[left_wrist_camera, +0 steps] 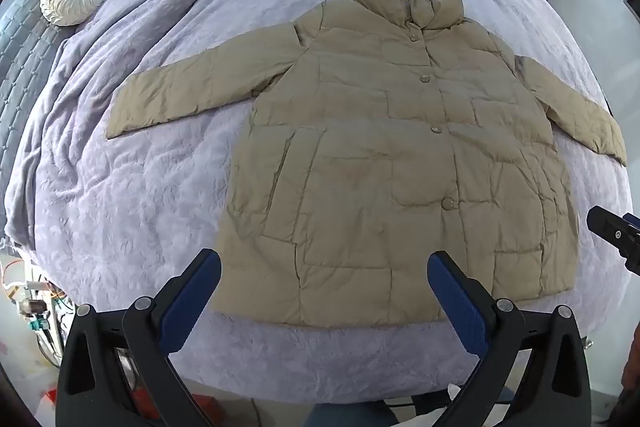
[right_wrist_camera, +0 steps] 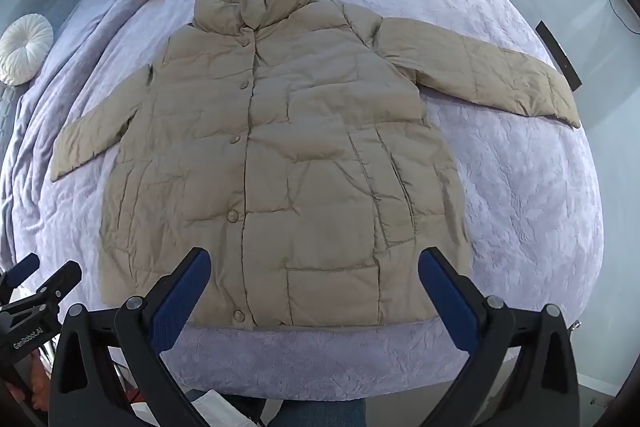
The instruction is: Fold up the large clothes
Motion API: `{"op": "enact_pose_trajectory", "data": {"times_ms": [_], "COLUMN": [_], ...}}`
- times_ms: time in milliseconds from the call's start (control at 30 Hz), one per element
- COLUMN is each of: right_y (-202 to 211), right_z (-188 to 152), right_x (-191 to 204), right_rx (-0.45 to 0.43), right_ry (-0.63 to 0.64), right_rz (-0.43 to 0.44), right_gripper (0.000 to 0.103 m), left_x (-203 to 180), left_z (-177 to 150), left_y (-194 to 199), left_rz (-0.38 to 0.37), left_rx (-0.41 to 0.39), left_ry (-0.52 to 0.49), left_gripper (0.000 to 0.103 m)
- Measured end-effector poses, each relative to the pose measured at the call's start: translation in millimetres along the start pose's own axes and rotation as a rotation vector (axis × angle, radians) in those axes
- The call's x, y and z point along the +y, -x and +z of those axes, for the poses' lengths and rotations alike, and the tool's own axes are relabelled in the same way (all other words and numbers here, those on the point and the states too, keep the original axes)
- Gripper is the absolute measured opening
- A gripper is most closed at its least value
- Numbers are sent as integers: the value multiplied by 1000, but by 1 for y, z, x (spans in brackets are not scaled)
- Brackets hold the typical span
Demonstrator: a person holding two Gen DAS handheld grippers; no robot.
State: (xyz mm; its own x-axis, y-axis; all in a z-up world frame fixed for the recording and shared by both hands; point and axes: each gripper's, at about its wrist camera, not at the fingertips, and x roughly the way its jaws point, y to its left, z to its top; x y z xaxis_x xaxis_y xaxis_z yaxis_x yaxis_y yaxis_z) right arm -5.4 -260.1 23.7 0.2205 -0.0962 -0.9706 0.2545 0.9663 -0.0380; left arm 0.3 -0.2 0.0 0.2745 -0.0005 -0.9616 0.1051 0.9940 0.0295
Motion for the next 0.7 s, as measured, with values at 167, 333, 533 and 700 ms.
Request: {"op": "enact_pose_trajectory", "data": {"times_ms": [167,333,533,700], "right_y": [0,1,0,0], "right_z": [0,0,-1,-1], "right_x": [0,0,1,1], "right_rx": [0,0,-2,-2], "right_ry": [0,-2,-1,-3], "right_rz": [0,2,3,5], "right_gripper": [103,103,103,103], "left_x": [0,0,-1,-1], "left_z": [2,2,1,0], "left_y": [0,1,1,1], "left_rz": [4,3,5,2], "left_rx": [5,1,3,0], "left_ry": [1,3,2,1], "left_gripper": [103,103,103,103]}}
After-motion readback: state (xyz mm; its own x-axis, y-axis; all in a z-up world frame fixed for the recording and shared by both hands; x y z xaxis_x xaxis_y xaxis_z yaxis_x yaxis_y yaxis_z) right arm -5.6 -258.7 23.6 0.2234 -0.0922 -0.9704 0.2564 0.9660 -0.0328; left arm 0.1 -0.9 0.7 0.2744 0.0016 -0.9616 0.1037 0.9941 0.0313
